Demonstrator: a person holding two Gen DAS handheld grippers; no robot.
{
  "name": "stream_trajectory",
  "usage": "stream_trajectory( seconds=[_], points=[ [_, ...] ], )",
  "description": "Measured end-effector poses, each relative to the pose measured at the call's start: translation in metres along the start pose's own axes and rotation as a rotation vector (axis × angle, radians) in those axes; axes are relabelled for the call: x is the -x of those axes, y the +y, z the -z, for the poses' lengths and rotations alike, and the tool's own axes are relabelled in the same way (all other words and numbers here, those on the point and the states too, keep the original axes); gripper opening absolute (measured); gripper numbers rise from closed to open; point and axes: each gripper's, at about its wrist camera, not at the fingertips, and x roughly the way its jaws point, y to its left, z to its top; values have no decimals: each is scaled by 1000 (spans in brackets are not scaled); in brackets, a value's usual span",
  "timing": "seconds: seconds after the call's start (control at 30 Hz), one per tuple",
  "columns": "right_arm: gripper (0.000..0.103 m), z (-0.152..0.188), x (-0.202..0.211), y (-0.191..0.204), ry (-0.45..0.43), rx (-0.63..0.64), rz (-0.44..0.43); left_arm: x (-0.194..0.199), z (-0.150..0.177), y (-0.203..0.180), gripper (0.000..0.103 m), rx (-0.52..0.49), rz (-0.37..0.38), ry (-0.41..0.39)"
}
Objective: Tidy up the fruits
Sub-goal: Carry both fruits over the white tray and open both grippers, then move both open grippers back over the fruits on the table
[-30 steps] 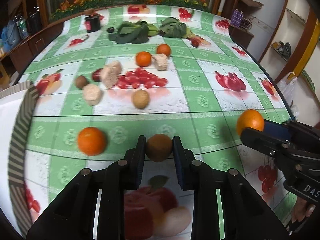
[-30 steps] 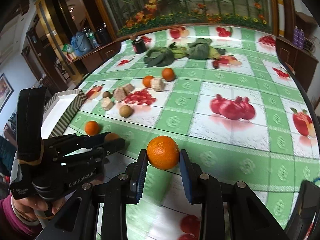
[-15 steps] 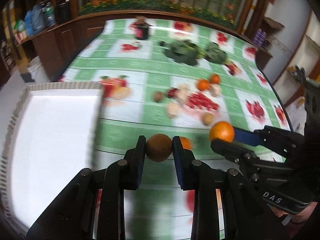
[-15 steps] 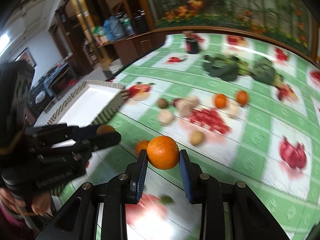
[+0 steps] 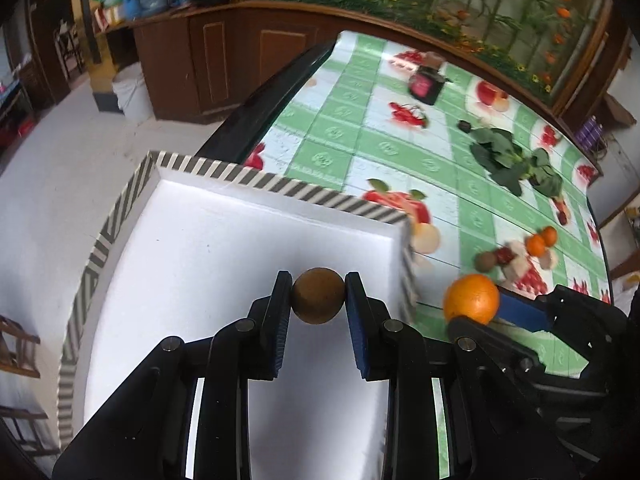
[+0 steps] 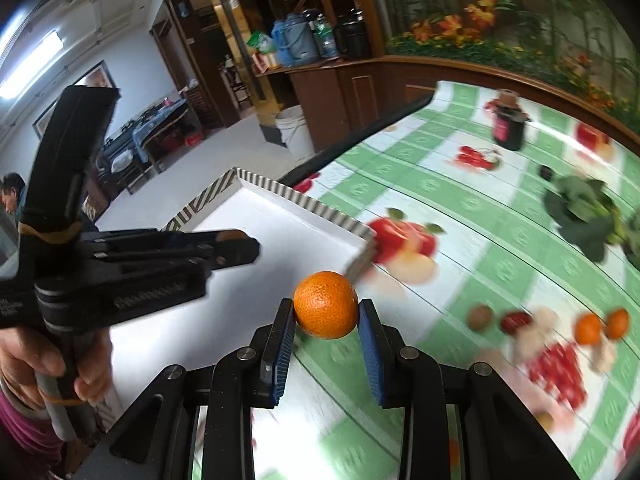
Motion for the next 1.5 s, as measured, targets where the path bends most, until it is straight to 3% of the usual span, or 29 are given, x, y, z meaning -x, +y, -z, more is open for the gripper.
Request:
stream_trajectory(
  seconds=[0.4,0.53,0.63,0.73,1.07,1.5],
  points=[
    [31,-28,-76,13,106,62,-5,-33,-7,37,26,100,-18,57],
    [31,-30,-81,15,106,84,12,-34,-6,45,26,134,6,49],
    [38,-30,-80,14,97,87,1,-33,-6,52,31,169,25,43],
    [39,-28,-69,12,79,81,-2,-23,-5,53,41,176,14,9],
    [39,12,17,-14,-44,-37,-37,23,21,4,41,54,-10,-137],
    [40,93,78,-58,-66,-134,127,39,72,-68,41,-29,68,-144]
  ],
)
